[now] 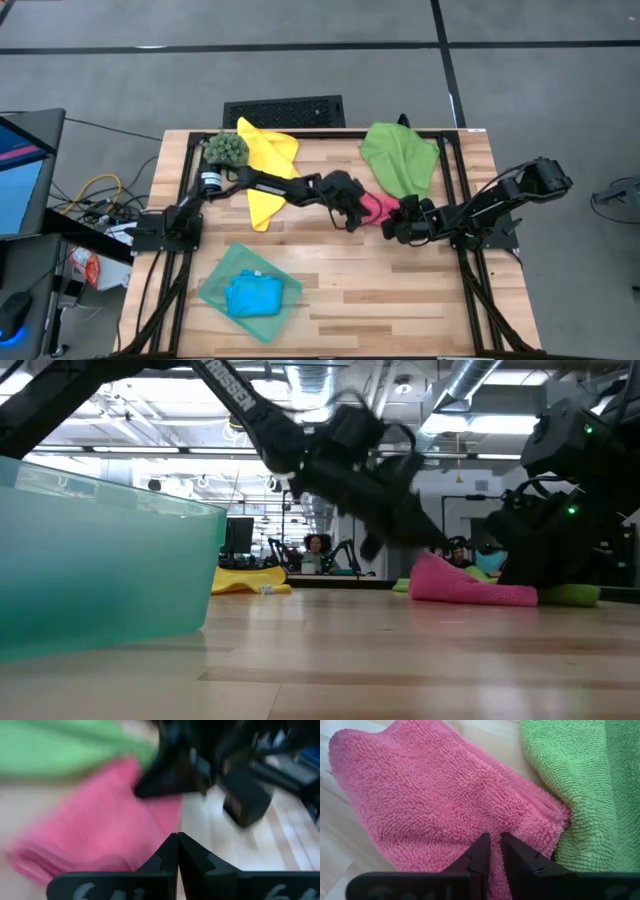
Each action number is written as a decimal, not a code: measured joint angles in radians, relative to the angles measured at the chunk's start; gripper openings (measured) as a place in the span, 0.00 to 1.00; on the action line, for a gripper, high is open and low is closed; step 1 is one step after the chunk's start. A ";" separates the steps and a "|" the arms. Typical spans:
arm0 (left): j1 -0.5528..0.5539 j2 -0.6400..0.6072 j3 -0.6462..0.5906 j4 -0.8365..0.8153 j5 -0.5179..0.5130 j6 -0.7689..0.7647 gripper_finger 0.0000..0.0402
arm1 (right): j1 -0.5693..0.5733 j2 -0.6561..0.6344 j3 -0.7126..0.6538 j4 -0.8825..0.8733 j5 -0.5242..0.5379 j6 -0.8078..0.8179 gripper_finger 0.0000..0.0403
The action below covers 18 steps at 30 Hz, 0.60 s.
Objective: Fold microfiber towels
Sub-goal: Fold the pink microfiber towel
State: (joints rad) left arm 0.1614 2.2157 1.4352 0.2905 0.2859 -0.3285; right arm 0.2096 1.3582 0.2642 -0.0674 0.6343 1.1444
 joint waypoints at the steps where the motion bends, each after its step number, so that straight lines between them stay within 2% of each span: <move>1: -0.006 0.014 -0.001 0.003 0.006 -0.006 0.00 | 0.000 0.000 0.000 0.001 0.000 0.000 0.19; 7: -0.016 0.067 0.002 -0.031 -0.081 -0.017 0.00 | 0.000 0.000 -0.001 0.003 -0.004 0.000 0.19; 10: -0.008 0.079 0.001 -0.045 -0.084 -0.031 0.00 | 0.000 -0.008 -0.001 0.000 -0.014 0.000 0.19; 18: 0.013 0.019 0.004 -0.068 0.020 -0.111 0.00 | 0.013 -0.115 -0.008 -0.026 -0.033 -0.042 0.19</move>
State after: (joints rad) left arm 0.1746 2.2344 1.4392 0.2229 0.3058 -0.4392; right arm 0.2222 1.2432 0.2561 -0.0932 0.6017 1.1026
